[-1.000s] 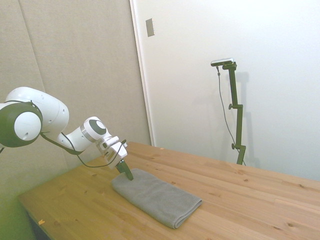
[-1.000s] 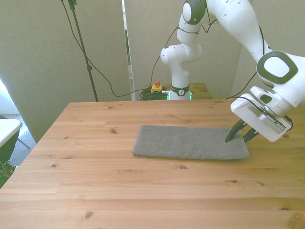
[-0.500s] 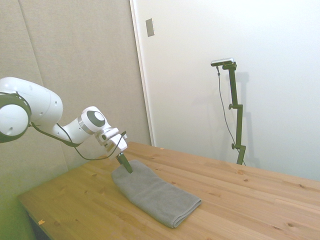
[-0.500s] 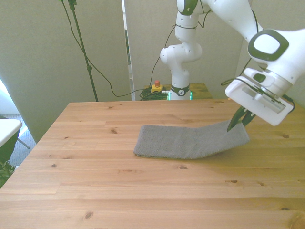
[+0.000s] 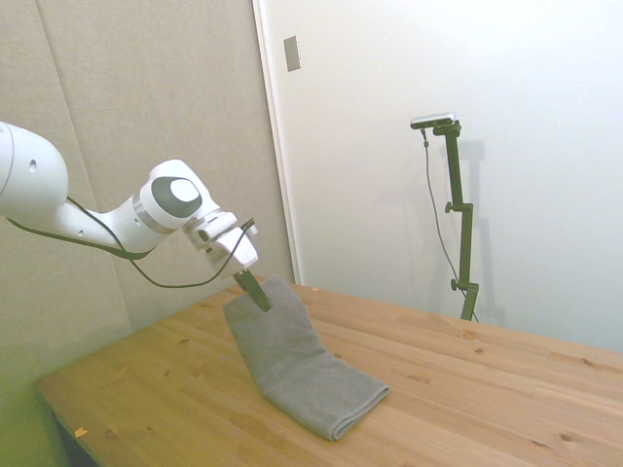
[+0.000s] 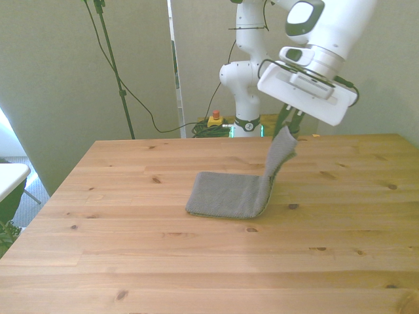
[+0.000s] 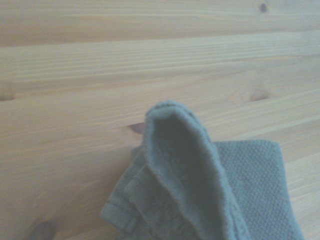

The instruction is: Fold the towel

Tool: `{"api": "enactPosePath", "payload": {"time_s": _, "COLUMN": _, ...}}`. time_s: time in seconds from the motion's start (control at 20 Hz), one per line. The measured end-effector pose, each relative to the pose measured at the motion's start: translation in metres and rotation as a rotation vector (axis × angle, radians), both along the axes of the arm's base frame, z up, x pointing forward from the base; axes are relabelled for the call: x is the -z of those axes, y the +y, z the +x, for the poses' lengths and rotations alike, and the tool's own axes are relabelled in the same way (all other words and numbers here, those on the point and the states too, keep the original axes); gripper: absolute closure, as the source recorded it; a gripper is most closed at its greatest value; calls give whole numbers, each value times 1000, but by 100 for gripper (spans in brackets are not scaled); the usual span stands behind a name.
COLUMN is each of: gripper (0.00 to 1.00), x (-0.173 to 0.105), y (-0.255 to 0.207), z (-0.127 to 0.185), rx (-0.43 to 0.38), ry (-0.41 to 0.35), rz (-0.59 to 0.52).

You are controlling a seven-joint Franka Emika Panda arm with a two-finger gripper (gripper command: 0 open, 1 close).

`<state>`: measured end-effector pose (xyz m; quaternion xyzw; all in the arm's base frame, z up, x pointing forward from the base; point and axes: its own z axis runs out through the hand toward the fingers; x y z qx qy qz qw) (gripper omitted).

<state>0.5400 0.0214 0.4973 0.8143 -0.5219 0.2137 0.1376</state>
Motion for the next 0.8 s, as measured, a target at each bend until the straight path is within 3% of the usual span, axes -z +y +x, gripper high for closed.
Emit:
{"api": "enactPosePath", "payload": {"time_s": 0.4, "gripper": 100, "x": -12, "y": -106, "z": -22, "rx": 28, "ry": -5, "rz": 150}}
{"api": "enactPosePath", "payload": {"time_s": 0.6, "gripper": 100, "x": 1, "y": -145, "z": -17, "rx": 46, "ry": 5, "rz": 221}}
{"api": "enactPosePath", "payload": {"time_s": 0.8, "gripper": 100, "x": 31, "y": -172, "z": 0, "rx": 58, "ry": 27, "rz": 283}}
